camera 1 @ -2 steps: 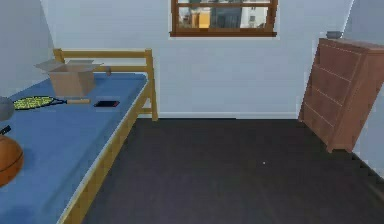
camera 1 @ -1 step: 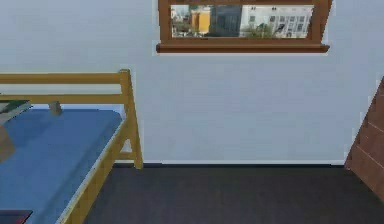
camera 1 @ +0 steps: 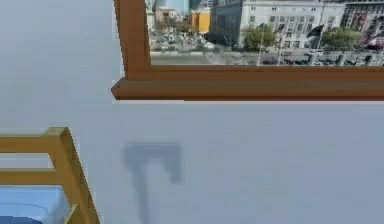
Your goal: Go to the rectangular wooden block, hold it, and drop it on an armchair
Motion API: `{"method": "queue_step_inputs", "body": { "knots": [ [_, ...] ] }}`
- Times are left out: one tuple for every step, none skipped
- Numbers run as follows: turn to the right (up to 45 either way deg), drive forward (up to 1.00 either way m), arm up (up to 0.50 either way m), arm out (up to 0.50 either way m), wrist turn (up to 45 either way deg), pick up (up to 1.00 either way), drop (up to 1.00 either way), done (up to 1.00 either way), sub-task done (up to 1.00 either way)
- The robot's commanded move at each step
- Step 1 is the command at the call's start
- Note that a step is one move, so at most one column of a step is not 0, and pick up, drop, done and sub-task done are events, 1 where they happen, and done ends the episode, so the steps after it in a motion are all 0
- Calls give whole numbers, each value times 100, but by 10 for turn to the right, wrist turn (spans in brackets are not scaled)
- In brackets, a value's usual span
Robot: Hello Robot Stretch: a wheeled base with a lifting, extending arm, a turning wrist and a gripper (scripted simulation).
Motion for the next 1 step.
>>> {"method": "queue_step_inputs", "body": {
  "knots": [
    [-450,0,0,0,0,0,0,0,0]
  ]
}}
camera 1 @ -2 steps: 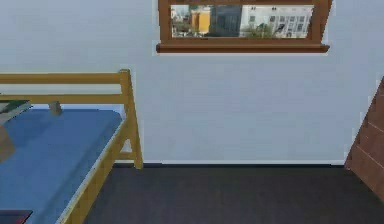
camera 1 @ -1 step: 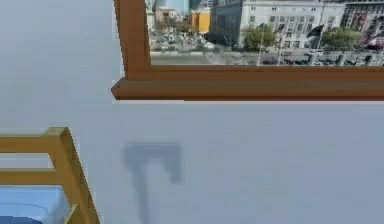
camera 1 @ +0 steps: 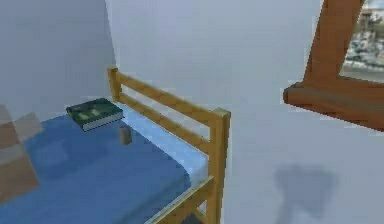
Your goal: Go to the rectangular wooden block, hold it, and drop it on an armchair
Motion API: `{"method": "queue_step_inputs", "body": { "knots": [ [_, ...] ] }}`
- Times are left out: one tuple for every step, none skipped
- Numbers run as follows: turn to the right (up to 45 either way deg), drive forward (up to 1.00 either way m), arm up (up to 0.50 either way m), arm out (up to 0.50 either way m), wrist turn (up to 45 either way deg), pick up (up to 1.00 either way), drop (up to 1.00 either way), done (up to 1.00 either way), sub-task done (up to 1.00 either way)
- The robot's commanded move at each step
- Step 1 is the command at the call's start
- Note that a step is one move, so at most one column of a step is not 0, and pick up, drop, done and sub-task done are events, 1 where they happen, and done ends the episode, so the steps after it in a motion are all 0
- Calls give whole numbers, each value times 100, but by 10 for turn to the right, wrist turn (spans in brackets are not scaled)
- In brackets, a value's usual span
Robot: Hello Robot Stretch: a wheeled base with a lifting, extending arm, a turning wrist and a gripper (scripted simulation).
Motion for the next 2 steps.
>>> {"method": "queue_step_inputs", "body": {
  "knots": [
    [-450,0,0,0,0,0,0,0,0],
    [-450,0,0,0,0,0,0,0,0]
  ]
}}
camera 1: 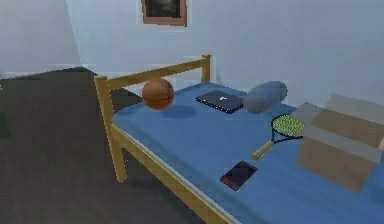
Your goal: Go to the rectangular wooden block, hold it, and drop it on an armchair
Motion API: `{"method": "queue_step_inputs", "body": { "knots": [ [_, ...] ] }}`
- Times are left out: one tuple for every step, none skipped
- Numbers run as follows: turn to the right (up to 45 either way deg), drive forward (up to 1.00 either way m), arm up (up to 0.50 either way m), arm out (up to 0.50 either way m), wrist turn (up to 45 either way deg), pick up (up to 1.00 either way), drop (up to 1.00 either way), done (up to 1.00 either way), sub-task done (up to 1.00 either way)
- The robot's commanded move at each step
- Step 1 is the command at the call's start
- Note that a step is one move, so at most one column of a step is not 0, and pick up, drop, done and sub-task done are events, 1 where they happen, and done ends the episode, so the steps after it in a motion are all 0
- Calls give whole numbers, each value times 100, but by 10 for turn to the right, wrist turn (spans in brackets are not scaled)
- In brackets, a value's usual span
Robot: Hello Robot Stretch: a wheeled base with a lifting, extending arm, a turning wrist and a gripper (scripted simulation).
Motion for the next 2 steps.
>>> {"method": "queue_step_inputs", "body": {
  "knots": [
    [-180,0,0,0,0,0,0,0,0],
    [450,0,0,0,0,0,0,0,0]
  ]
}}
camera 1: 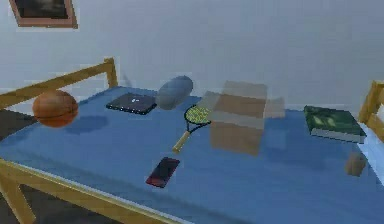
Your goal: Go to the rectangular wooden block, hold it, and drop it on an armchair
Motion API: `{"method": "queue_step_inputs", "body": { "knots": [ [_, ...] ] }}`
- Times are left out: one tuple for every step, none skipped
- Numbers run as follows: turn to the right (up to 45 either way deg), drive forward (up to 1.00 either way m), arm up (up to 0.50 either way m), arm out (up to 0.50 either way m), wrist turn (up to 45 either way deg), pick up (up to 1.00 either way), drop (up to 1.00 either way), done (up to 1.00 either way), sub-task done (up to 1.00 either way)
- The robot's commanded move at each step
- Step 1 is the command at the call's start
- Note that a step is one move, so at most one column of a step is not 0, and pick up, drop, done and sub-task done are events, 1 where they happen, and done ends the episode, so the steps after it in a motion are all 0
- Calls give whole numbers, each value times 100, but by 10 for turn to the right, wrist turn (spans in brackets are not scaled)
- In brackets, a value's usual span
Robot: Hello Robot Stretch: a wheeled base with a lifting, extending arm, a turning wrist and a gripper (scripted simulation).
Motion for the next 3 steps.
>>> {"method": "queue_step_inputs", "body": {
  "knots": [
    [300,0,0,0,0,0,0,0,0],
    [0,25,0,0,0,0,0,0,0],
    [-450,0,0,0,0,0,0,0,0]
  ]
}}
